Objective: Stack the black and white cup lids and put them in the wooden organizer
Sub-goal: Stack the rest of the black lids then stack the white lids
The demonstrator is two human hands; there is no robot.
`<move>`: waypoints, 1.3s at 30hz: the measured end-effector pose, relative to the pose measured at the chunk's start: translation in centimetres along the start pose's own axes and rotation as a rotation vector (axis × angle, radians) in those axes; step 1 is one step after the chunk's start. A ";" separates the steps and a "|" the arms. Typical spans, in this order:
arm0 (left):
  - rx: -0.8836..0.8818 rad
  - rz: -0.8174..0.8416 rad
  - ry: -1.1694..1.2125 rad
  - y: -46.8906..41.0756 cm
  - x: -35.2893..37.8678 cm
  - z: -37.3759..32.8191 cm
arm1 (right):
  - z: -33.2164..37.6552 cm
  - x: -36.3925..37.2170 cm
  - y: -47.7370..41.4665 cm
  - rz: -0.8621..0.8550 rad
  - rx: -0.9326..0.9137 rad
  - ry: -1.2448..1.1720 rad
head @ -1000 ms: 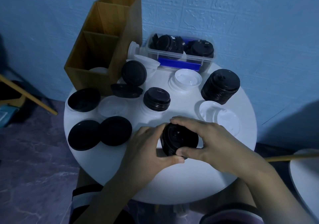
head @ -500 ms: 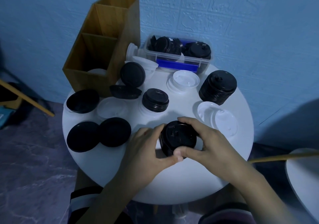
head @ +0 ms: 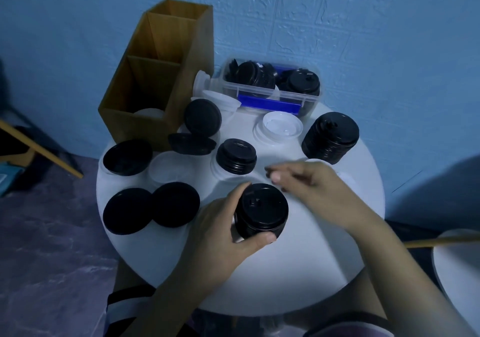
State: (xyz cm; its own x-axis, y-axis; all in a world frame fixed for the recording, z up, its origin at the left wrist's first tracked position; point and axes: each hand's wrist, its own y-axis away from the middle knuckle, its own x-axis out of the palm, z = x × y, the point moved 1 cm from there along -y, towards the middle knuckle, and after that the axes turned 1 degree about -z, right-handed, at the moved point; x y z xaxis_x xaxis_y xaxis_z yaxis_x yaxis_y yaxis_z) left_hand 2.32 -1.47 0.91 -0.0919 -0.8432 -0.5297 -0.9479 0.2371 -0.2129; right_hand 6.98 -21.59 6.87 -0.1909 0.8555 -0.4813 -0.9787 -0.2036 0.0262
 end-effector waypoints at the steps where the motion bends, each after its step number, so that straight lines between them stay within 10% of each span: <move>1: -0.010 -0.002 0.005 0.1 0.1 0.1 | 0.1 0.1 -1.4 -0.056 0.001 0.006; 10: -0.038 0.005 -0.035 0.1 0.2 0.5 | 0.5 3.8 -8.4 -0.044 0.062 0.311; 20: -0.028 0.006 -0.008 -0.1 -0.3 -0.1 | 0.4 -0.2 -4.8 -0.118 0.015 0.129; 32: -0.076 0.024 0.017 0.0 0.3 0.7 | 0.9 -0.9 3.5 0.355 -0.089 0.182; 39: -0.062 0.024 -0.017 0.1 0.1 0.5 | 0.8 1.0 3.6 0.082 -0.137 0.238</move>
State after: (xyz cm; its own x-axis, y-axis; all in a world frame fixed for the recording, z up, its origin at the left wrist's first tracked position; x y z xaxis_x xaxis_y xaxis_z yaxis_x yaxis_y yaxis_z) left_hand 2.38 -1.31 0.43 -0.1100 -0.8293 -0.5478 -0.9626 0.2261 -0.1490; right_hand 3.17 -21.13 7.18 -0.2303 0.7007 -0.6752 -0.9382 -0.3440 -0.0370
